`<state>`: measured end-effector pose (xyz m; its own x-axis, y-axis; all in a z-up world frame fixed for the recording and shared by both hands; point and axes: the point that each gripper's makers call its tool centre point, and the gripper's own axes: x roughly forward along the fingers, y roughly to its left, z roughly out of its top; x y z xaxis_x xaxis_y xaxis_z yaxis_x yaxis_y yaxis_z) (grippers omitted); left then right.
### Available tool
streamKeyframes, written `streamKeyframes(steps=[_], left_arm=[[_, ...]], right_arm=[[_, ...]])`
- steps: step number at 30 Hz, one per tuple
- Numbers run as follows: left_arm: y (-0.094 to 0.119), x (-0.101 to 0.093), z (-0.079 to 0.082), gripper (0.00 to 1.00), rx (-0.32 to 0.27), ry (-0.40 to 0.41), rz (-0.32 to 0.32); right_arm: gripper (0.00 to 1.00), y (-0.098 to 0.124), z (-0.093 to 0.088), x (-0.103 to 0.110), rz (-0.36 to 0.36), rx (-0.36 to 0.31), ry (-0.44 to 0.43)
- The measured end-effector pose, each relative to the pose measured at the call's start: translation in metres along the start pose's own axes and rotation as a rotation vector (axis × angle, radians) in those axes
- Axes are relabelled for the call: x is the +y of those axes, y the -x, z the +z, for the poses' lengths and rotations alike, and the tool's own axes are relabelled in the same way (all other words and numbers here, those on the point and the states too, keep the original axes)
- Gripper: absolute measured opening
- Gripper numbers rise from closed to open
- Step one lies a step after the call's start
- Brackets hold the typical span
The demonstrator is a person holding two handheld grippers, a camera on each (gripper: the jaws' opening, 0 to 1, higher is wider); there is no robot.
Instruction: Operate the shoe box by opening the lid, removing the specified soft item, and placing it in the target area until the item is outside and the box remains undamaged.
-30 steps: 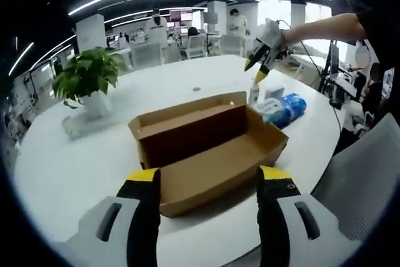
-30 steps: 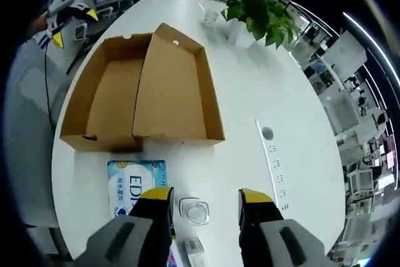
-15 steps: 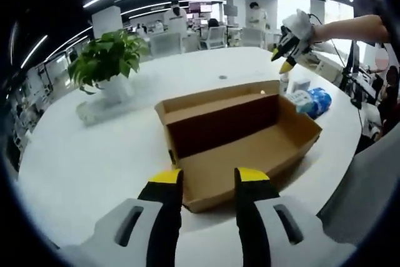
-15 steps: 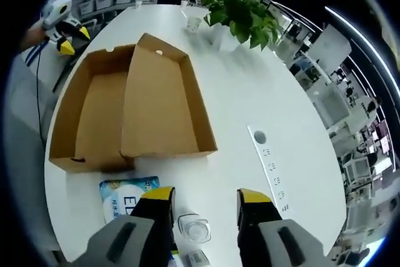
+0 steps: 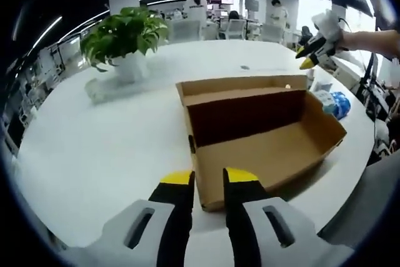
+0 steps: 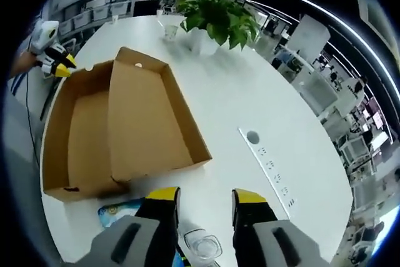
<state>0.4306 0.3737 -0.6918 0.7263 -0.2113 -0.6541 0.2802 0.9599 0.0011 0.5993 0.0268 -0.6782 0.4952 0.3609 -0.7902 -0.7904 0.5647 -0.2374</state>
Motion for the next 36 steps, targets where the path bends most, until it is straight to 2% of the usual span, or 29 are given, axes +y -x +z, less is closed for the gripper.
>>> streamKeyframes(steps=[5,7,11,13,14,17,28,33,36], left_arm=[[-0.004,0.003,-0.008,0.13,0.023,0.030,0.007],[-0.005,0.005,-0.011,0.10,0.028,0.044,0.007],[-0.006,0.009,-0.013,0.05,0.025,0.088,0.007],[-0.007,0.009,-0.013,0.04,0.022,0.144,-0.003],[-0.007,0.010,-0.014,0.04,0.023,0.139,0.001],[-0.007,0.010,-0.013,0.03,0.018,0.157,0.006],[-0.009,0.017,-0.015,0.02,0.014,0.228,0.007],[-0.011,0.017,-0.015,0.02,0.015,0.217,0.010],[-0.012,0.019,-0.015,0.02,0.013,0.221,0.011]], right_arm=[[0.24,-0.006,0.003,0.002,-0.009,-0.011,-0.023],[0.21,-0.009,0.006,0.001,-0.013,-0.020,-0.057],[0.19,-0.019,0.010,0.003,-0.001,-0.035,-0.179],[0.18,-0.024,0.011,0.004,0.002,-0.036,-0.248],[0.18,-0.026,0.012,0.004,-0.005,-0.037,-0.310],[0.17,-0.034,0.016,0.008,0.001,-0.055,-0.408],[0.17,-0.057,0.014,0.007,-0.049,-0.040,-0.541],[0.15,-0.067,0.004,0.010,-0.063,0.008,-0.517],[0.15,-0.071,-0.001,0.012,-0.055,0.028,-0.539]])
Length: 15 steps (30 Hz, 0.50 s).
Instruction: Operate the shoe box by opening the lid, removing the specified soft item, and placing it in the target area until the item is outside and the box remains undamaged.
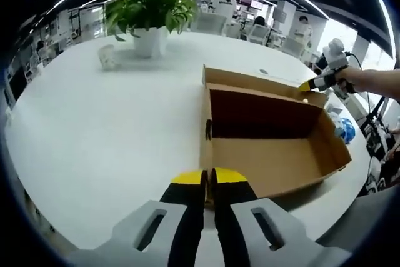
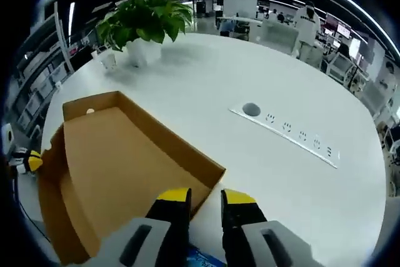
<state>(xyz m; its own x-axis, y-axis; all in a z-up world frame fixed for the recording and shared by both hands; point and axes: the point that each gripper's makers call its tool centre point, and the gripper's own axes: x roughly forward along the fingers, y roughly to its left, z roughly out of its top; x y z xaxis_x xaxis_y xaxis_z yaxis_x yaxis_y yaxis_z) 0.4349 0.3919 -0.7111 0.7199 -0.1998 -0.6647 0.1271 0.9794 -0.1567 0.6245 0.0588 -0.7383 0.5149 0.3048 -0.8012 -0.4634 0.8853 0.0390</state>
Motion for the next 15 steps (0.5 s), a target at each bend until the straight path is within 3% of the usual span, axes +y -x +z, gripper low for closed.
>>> streamKeyframes(steps=[4,10,13,15], left_arm=[[-0.001,0.000,0.000,0.02,-0.003,-0.003,-0.001],[-0.002,0.001,0.000,0.02,-0.016,0.008,-0.012],[-0.002,0.000,-0.001,0.02,-0.014,0.002,-0.011],[-0.002,-0.001,-0.001,0.02,-0.016,0.002,-0.011]], right_arm=[[0.12,-0.002,-0.001,0.005,0.018,-0.001,-0.069],[0.06,0.003,-0.012,0.010,0.007,0.008,-0.270],[0.03,0.007,-0.011,0.012,-0.013,-0.002,-0.256],[0.02,0.011,-0.007,0.012,-0.030,-0.008,-0.201]])
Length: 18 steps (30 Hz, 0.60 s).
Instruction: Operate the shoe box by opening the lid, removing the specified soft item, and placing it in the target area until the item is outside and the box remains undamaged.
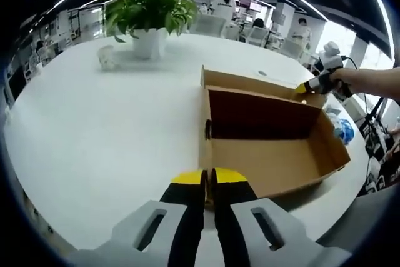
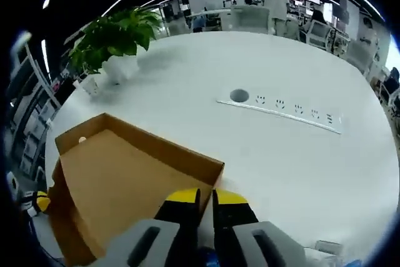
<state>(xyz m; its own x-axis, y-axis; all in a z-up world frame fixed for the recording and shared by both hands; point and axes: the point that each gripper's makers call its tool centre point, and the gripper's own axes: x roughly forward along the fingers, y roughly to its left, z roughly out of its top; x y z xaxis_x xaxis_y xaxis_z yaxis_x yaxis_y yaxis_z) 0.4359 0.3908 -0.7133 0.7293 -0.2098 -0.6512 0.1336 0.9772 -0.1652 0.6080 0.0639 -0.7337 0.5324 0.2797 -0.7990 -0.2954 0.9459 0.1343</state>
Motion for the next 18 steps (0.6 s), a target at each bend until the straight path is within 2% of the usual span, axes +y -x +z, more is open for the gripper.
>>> streamKeyframes(steps=[12,18], left_arm=[[0.003,-0.005,-0.002,0.02,-0.005,-0.005,-0.004],[0.003,-0.003,-0.002,0.02,-0.004,-0.001,-0.009]], right_arm=[[0.00,0.008,0.007,0.000,0.003,-0.019,-0.025],[0.00,0.016,0.017,0.002,0.006,-0.058,-0.038]])
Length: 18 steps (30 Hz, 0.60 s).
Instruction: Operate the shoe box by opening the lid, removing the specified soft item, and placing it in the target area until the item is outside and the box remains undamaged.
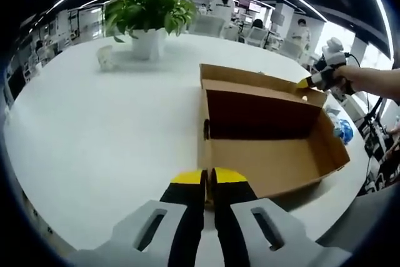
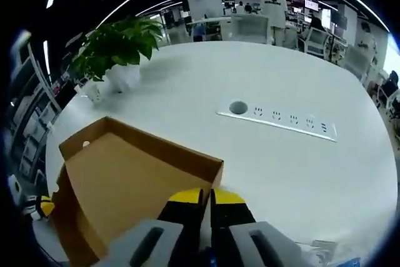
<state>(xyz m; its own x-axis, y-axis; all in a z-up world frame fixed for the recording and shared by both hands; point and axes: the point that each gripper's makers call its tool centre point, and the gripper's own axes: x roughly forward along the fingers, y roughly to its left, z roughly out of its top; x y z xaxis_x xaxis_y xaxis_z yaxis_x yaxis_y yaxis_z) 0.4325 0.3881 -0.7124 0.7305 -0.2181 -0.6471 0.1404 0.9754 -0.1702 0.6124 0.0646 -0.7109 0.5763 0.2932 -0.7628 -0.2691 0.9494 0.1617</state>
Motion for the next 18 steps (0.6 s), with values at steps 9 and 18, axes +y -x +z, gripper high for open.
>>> streamKeyframes(steps=[9,18], left_arm=[[0.001,0.001,-0.001,0.02,0.006,-0.010,-0.002],[-0.001,0.002,0.000,0.02,0.008,-0.008,-0.001]], right_arm=[[0.00,0.003,0.009,0.000,0.001,-0.028,-0.010],[0.00,0.009,0.022,-0.001,0.013,-0.067,-0.011]])
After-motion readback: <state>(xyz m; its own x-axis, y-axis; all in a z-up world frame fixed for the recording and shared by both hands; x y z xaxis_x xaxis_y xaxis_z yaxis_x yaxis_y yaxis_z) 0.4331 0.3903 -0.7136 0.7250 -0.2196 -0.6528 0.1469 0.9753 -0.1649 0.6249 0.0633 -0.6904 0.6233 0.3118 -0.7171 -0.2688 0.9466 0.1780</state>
